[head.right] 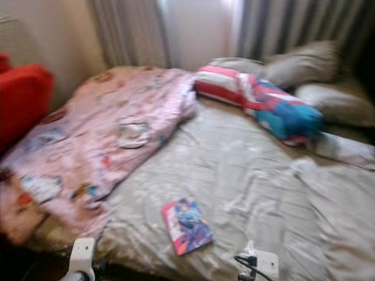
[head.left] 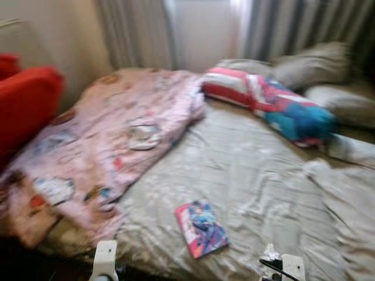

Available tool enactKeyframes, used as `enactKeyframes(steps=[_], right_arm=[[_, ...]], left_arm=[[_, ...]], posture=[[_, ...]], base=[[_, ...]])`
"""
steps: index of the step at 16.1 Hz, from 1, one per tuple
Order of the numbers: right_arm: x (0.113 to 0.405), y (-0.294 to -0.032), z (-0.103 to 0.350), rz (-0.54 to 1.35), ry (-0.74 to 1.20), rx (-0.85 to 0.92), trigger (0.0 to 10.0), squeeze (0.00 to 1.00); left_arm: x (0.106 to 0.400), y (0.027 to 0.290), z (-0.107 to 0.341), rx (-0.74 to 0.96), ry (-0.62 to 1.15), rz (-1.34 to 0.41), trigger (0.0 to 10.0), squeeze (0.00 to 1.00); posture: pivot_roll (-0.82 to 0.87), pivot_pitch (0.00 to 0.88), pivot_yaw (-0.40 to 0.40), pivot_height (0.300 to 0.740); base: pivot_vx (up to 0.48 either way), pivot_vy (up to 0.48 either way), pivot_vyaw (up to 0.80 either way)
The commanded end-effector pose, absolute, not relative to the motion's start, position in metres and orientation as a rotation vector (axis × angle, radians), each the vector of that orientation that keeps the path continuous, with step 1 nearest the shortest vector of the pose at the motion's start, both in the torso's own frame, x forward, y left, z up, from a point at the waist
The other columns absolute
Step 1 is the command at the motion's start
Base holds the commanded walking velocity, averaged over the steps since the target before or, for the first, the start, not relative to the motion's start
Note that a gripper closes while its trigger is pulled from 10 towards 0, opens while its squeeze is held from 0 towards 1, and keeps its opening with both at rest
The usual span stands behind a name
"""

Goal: Clean up the room

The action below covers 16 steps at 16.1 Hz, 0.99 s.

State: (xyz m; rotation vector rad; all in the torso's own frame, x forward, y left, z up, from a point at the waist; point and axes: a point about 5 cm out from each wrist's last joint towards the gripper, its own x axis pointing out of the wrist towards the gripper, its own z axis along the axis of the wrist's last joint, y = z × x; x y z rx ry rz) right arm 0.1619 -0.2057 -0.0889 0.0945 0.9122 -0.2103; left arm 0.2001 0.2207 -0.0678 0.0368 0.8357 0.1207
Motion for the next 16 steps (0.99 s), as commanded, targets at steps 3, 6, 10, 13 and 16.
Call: enactKeyframes(steps=[3, 6, 10, 13, 16], right_arm=[[0.160, -0.202, -0.090, -0.213, 0.916, 0.113, 10.0, 0.00], [0.159, -0.202, -0.091, -0.219, 0.919, 0.132, 10.0, 0.00], [0.159, -0.202, -0.091, -0.235, 0.916, 0.146, 10.0, 0.00], [0.158, -0.203, -0.091, -0.241, 0.916, 0.150, 10.0, 0.00], [0.158, -0.203, -0.091, -0.245, 0.918, 0.152, 10.0, 0.00]], left_arm=[[0.207, 0.222, -0.064, 0.060, 0.827, 0.111, 10.0, 0.00], [0.211, 0.217, -0.063, 0.084, 0.817, 0.073, 10.0, 0.00], [0.210, 0.214, -0.064, 0.077, 0.825, 0.062, 10.0, 0.00], [0.207, 0.215, -0.065, 0.079, 0.832, 0.061, 10.0, 0.00], [0.208, 0.215, -0.065, 0.076, 0.833, 0.062, 10.0, 0.00]], posture=[[-0.02, 0.033, 0.049, 0.740], [-0.02, 0.041, 0.050, 0.740], [-0.02, 0.052, 0.050, 0.740], [-0.02, 0.056, 0.051, 0.740], [-0.02, 0.061, 0.050, 0.740]], base=[[0.000, 0.000, 0.80], [0.000, 0.000, 0.15], [0.000, 0.000, 0.00], [0.000, 0.000, 0.00], [0.000, 0.000, 0.00]])
